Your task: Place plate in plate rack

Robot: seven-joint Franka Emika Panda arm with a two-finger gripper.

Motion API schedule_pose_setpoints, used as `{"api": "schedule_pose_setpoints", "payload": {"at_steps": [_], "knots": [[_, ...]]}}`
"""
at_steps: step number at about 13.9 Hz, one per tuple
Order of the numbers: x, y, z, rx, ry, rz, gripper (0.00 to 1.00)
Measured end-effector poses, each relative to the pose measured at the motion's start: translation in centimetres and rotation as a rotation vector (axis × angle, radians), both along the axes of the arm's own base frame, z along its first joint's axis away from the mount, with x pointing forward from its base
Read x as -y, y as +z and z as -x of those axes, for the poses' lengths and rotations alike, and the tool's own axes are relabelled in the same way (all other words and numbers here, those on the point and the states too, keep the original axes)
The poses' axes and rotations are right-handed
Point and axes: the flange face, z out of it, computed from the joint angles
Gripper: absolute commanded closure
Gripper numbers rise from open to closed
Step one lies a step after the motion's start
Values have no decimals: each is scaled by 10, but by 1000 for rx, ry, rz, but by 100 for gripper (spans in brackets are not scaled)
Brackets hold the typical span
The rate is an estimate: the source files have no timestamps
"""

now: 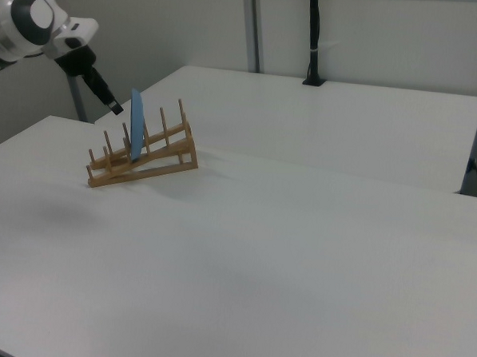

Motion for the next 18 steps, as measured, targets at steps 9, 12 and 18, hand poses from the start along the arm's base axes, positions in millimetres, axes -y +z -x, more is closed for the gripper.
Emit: {"api": "schedule_pose_setpoints", "payload": {"at_steps": [9,12,18], "knots": [[106,34,40,-460,500,12,0],[154,52,46,-456,629,-33,0],[232,57,65,-463,578,-64,0]]}}
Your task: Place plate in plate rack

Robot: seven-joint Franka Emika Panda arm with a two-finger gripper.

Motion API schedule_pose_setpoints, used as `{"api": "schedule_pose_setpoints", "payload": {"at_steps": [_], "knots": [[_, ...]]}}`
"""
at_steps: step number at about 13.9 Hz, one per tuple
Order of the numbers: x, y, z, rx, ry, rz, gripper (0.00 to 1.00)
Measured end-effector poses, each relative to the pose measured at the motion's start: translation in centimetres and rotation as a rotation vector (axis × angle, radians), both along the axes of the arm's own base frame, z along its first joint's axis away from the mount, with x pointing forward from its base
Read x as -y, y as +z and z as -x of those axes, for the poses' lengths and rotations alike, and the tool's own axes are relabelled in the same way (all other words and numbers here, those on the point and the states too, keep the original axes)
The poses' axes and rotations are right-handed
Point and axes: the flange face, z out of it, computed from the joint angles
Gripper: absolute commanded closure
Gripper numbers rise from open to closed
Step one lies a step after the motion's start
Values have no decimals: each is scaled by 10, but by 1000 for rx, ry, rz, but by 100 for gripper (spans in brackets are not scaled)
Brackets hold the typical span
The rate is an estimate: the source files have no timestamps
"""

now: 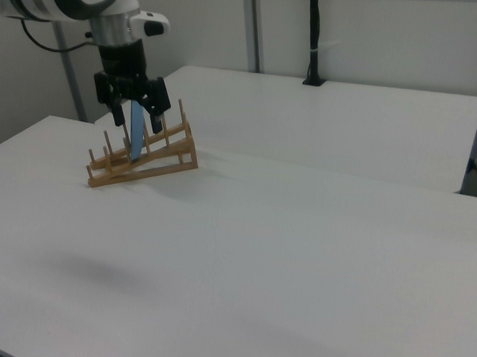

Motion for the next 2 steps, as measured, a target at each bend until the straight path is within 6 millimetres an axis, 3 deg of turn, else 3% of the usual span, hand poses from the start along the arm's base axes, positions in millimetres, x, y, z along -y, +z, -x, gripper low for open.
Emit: {"api": "schedule_pose_setpoints", "payload": {"at_steps": [2], "knots": [[13,-1,6,-6,-22,-1,0]]}}
